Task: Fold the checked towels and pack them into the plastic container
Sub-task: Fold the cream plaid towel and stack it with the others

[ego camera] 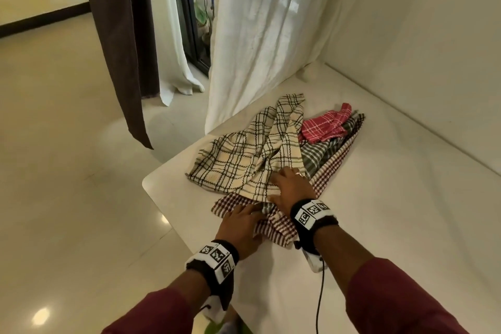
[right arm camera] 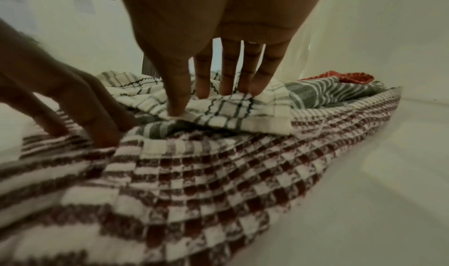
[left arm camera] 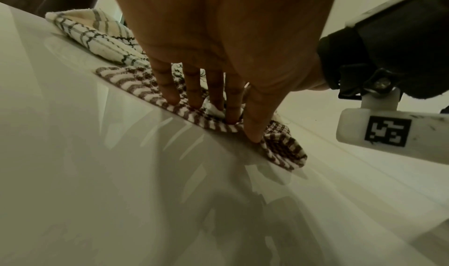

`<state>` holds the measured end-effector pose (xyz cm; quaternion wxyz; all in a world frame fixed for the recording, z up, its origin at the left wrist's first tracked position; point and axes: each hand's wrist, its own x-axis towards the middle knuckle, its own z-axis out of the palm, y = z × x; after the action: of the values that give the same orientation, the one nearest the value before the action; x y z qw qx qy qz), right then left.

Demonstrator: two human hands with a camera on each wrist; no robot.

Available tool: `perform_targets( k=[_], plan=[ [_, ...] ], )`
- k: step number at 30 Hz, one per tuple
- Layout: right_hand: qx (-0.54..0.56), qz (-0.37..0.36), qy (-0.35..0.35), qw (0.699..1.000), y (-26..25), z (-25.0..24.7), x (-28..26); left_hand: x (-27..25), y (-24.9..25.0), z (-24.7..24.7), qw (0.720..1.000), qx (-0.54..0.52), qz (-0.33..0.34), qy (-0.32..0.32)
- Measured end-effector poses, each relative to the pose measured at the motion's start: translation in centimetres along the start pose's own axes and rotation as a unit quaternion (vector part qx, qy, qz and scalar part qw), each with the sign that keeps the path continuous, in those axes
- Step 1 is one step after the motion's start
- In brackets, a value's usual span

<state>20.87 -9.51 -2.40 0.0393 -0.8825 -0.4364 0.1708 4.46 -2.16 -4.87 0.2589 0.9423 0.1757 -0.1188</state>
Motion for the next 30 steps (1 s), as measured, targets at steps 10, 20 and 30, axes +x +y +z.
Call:
perform_targets(
  k=[10, 20, 30],
  plan=[
    [0.109, -0.039, 0.165, 0.979, -1.7, -2.4, -0.4, -0.5, 0.1, 0.1, 0.998, -0.043, 0.001, 0.035],
    [0.239, -0.13, 0.355, 0.895, -4.4, -18.9, -3.2, 4.4, 5.3, -16.2, 0.892, -0.15, -0.011, 0.426],
    [0.117, 0.034, 0.346, 0.93, 11.3, -31.4, -18.6, 7.4, 21.8, -26.1, 0.942, 0.017, 0.128, 0.31]
  ],
)
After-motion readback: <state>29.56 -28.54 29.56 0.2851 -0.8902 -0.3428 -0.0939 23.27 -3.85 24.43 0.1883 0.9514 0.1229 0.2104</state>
